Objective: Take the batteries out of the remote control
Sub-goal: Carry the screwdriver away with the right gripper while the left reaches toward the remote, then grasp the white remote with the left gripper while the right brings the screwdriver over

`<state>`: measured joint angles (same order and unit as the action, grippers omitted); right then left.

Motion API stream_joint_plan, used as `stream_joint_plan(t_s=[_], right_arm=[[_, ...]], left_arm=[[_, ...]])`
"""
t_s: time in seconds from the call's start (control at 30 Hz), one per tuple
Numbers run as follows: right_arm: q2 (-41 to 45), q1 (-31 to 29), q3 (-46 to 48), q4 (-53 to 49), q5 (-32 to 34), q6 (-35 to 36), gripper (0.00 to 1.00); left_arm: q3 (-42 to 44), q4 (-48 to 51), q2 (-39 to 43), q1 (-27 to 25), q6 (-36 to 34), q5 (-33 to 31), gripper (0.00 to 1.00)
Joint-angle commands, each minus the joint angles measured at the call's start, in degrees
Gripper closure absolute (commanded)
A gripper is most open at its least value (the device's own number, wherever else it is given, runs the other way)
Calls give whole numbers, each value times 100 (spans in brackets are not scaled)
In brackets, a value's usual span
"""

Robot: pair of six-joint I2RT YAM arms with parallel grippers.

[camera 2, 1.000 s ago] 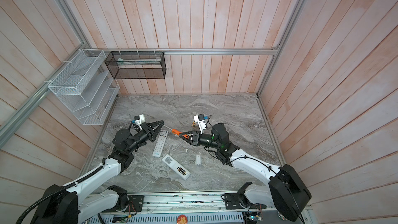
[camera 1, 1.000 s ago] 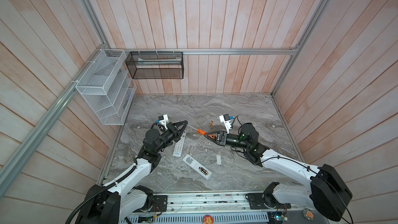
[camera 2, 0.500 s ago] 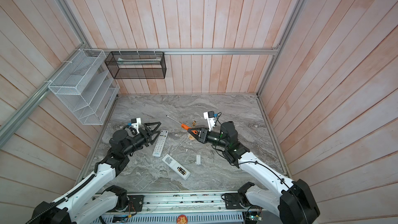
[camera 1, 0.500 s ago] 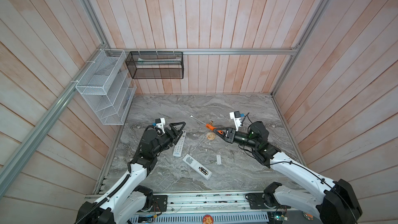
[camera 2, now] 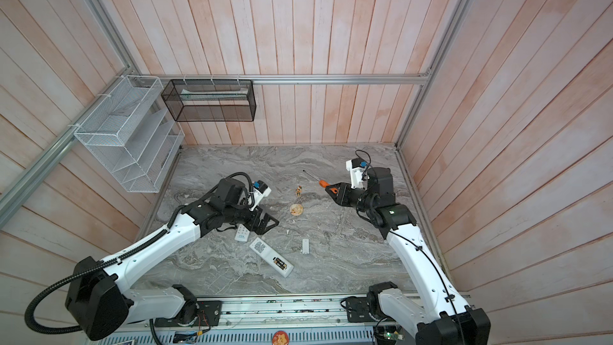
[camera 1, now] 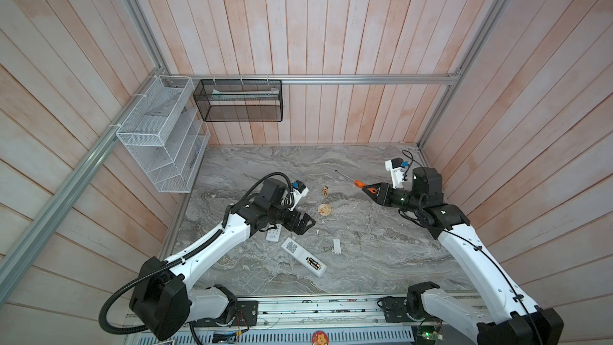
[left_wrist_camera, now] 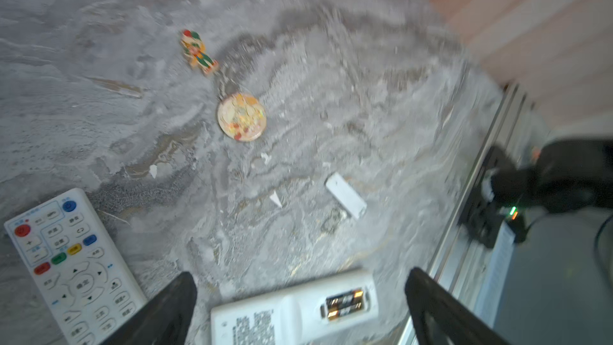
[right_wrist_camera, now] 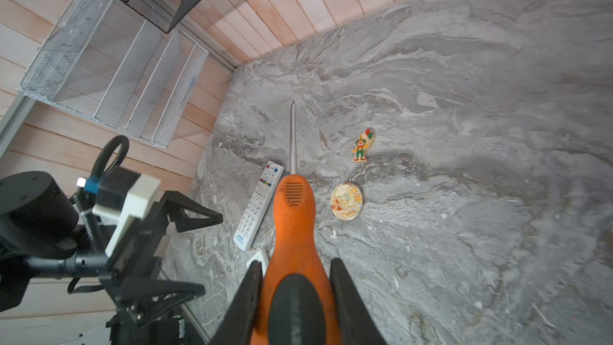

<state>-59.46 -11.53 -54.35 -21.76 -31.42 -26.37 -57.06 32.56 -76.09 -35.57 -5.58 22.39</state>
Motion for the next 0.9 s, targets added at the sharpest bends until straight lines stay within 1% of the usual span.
stream_joint_plan(t_s=[0.0, 0.07, 0.1, 0.13, 0.2, 0.3, 0.47, 0.6, 0.7, 0.87], right_arm=[[61, 391, -138, -407, -243, 409, 100], [105, 538, -26, -288, -513, 385, 100], [103, 548, 24, -259, -563, 375, 100], [102, 555, 66, -213, -615, 373, 100], [93, 555, 129, -188, -694, 372, 100], [101, 555, 169, -131, -790, 326, 100], [151, 551, 279, -44, -896, 223, 100], [135, 547, 328, -23, -945, 161, 100], [140, 547, 328, -4, -981, 118, 100], [159, 546, 364, 14, -1006, 42, 100]], left_arm=[[-192, 1209, -243, -247, -3141, -526, 1], [-170, 1323, -399, -292, -3959, -958, 4], [-110, 1275, -447, -294, -4218, -1073, 5], [-60, 1185, -488, -297, -4486, -1106, 7], [4, 941, -518, -298, -4724, -884, 7], [97, 727, -617, -358, -4905, -615, 7], [193, 843, -981, -466, -5228, -597, 8], [264, 932, -1187, -538, -5499, -839, 8], [402, 717, -1169, -543, -5682, -958, 8], [412, 676, -1402, -539, -5821, -1076, 8]])
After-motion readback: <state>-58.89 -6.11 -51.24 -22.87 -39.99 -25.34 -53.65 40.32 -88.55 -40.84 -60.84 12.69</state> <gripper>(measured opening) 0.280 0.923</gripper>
